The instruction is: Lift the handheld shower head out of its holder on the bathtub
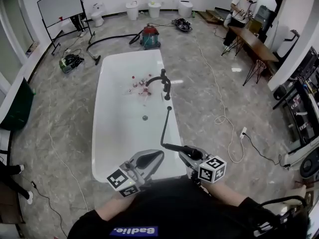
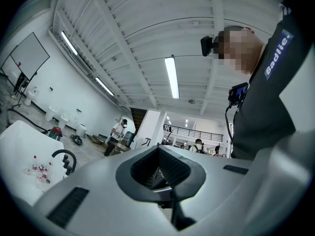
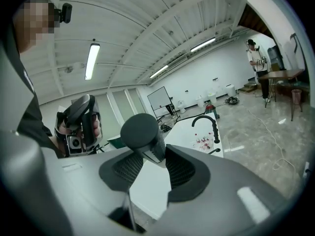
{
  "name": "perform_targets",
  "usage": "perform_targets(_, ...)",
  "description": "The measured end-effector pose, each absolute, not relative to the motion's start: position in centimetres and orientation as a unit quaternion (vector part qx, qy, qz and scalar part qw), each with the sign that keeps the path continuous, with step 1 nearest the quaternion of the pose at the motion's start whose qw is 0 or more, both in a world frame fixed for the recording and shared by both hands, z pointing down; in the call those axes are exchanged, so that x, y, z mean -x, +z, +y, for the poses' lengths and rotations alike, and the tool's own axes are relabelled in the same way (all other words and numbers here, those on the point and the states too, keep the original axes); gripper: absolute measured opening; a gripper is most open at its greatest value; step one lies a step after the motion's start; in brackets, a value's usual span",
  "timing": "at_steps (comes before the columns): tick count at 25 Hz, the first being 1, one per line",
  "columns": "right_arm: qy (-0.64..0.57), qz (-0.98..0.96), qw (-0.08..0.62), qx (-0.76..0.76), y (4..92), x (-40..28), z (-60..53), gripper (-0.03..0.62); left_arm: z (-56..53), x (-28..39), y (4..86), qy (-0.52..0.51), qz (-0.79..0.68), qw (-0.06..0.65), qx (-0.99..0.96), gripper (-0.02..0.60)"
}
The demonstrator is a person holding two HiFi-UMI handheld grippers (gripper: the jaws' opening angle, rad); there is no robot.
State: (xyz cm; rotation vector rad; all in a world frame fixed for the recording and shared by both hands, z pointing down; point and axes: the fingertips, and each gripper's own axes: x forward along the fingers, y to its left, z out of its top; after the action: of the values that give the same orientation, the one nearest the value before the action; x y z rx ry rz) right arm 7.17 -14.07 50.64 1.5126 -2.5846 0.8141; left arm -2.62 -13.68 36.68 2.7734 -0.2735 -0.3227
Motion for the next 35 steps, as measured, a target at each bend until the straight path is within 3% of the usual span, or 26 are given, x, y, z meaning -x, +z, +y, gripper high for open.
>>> perform_targets(11, 0.244, -0.842, -0.032, -0.48, 46.0, -6.7, -13.1, 0.133, -13.3, 1.6, 36.9, -0.111, -0.079, 0.175, -0.975, -0.006)
perform_targets(35, 0.261, -0.843, -0.046, -0.468, 46.6, -7.0, -13.2, 0.135, -12.5, 0.4, 38.0, -0.107, -0.076, 0.187, -0.974, -0.006)
